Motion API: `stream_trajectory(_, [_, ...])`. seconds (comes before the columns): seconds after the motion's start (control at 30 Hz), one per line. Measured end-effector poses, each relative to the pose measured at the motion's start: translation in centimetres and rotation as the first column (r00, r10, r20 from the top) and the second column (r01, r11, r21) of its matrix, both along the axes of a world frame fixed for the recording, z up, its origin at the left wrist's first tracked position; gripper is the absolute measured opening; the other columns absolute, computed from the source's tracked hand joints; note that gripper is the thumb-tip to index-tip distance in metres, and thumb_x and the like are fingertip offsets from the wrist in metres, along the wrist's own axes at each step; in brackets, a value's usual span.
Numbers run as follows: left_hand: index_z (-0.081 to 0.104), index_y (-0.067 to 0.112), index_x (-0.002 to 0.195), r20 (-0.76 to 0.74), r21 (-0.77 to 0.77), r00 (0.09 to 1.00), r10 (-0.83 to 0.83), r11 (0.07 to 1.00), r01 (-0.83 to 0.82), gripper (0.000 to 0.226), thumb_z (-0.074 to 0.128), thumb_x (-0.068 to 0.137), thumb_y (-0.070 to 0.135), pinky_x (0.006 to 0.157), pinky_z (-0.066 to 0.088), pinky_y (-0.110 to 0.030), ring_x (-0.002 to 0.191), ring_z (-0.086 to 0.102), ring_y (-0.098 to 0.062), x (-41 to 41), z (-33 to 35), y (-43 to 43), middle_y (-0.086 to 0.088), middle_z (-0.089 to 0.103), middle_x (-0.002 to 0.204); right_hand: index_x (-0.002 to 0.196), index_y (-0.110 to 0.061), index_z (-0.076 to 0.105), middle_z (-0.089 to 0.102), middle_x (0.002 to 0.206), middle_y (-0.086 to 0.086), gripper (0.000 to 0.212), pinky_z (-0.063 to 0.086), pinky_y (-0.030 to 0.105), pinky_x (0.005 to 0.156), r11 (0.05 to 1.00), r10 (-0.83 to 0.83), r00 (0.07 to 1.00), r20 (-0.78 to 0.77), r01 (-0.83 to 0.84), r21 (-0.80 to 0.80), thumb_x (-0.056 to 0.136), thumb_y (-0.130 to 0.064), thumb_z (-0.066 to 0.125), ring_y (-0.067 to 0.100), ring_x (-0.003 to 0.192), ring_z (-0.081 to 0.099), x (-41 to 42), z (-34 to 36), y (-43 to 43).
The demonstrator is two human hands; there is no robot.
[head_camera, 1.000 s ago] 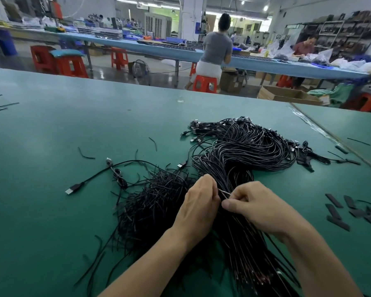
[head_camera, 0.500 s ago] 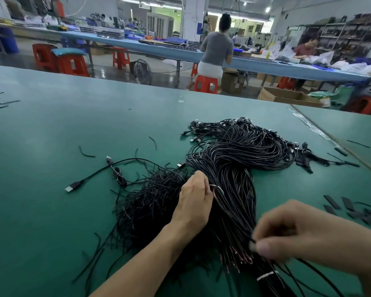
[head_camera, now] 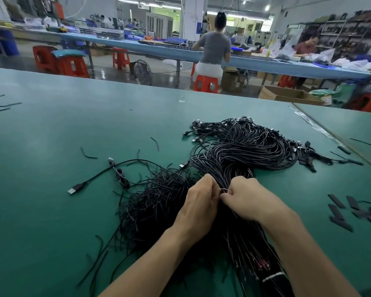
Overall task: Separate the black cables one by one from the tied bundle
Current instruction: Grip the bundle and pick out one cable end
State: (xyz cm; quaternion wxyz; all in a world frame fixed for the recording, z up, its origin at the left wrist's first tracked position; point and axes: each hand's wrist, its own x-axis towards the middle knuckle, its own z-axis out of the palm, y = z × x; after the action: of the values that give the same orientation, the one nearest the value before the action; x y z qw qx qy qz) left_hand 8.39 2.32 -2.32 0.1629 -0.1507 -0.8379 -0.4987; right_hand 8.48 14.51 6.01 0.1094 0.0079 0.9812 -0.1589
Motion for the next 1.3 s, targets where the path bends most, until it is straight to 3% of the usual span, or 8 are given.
stream_trajectory(0.2, [0.035,0.025,0.076,0.056,-0.049,0.996,0.076,0.996,-0.073,0.03,0.041,0.1,0.009,0.063,0.042,-0.037,0.071,0.047,-0.017,0.3,0.6,0.5,0.002,0.051,0.079,0.063,-0.016,0.041,0.038,0.057,0.001,0.034,0.024,0.031,0.049,0.921,0.076,0.994,0.073,-0.042,-0.388,0.095,-0.02,0.053,0.015,0.049,0.031,1.6,0.6,1.1])
stream_trajectory(0.37, [0.033,0.024,0.075,0.054,-0.028,0.996,0.074,0.997,-0.072,0.029,0.043,0.097,0.008,0.059,0.039,-0.037,0.067,0.04,-0.014,0.2,0.4,0.4,0.0,0.048,0.077,0.06,-0.018,0.051,0.034,0.058,0.004,0.038,0.016,0.031,0.048,0.716,0.208,0.973,0.099,-0.083,-0.693,0.097,-0.013,0.052,0.013,0.049,0.025,4.2,1.6,2.5])
stream_trajectory(0.57, [0.034,0.026,0.075,0.035,0.036,0.997,0.075,0.996,-0.076,0.026,0.044,0.09,0.007,0.056,0.035,-0.03,0.067,0.039,-0.011,0.2,0.1,0.1,0.004,0.046,0.075,0.054,-0.023,0.044,0.032,0.059,0.01,0.038,0.019,0.047,0.051,0.683,0.297,0.955,-0.007,-0.217,-0.697,0.089,-0.032,0.056,0.033,0.053,0.024,6.9,2.6,2.6])
stream_trajectory(0.7, [0.032,0.028,0.074,0.015,0.028,0.988,0.156,0.987,-0.157,0.035,0.042,0.095,0.002,0.056,0.037,-0.027,0.065,0.04,-0.008,-0.1,0.3,0.2,0.004,0.047,0.075,0.055,-0.03,0.057,0.042,0.051,-0.01,0.033,0.031,0.023,0.047,0.635,0.513,0.858,-0.018,-0.393,-0.665,0.082,-0.048,0.056,0.01,0.047,0.036,8.9,6.5,5.0])
stream_trajectory(0.83, [0.035,0.023,0.077,-0.005,-0.014,0.99,0.142,0.99,-0.143,0.029,0.044,0.101,0.01,0.06,0.04,-0.034,0.069,0.047,-0.018,-0.1,0.3,0.5,-0.001,0.052,0.077,0.056,-0.02,0.062,0.051,0.049,-0.005,0.037,0.034,0.017,0.044,0.834,0.165,0.986,0.01,-0.134,-0.536,0.091,-0.033,0.057,0.008,0.045,0.041,7.3,5.7,5.8])
stream_trajectory(1.03, [0.042,0.026,0.079,0.156,0.076,0.985,0.072,0.994,-0.084,0.025,0.059,0.097,0.022,0.052,0.045,-0.026,0.059,0.05,-0.004,0.4,0.8,0.0,0.004,0.057,0.072,0.073,-0.021,0.065,0.054,0.053,-0.005,0.036,0.034,0.02,0.036,0.654,-0.169,0.98,-0.102,0.034,-0.756,0.104,-0.02,0.047,0.011,0.043,0.048,4.7,3.4,3.8])
stream_trajectory(1.17, [0.054,0.035,0.097,0.1,-0.158,0.99,0.103,0.984,-0.086,0.01,0.057,0.096,0.026,0.07,0.054,-0.031,0.079,0.06,-0.001,1.6,3.1,-0.6,0.017,0.064,0.085,0.086,-0.035,0.069,0.041,0.046,-0.009,0.023,0.026,0.024,0.05,0.756,-0.324,0.834,-0.447,-0.056,-0.653,0.1,-0.028,0.052,0.005,0.04,0.031,4.0,3.6,4.0])
stream_trajectory(1.3, [0.059,0.039,0.109,-0.014,-0.29,0.986,0.168,0.943,-0.165,0.021,0.063,0.092,0.027,0.074,0.052,-0.023,0.088,0.064,0.0,2.5,6.6,-2.1,0.019,0.069,0.099,0.085,-0.034,0.068,0.053,0.051,-0.017,0.017,0.027,0.026,0.05,0.851,-0.392,0.683,-0.617,0.014,-0.525,0.096,-0.035,0.056,0.004,0.043,0.045,5.0,4.8,4.5])
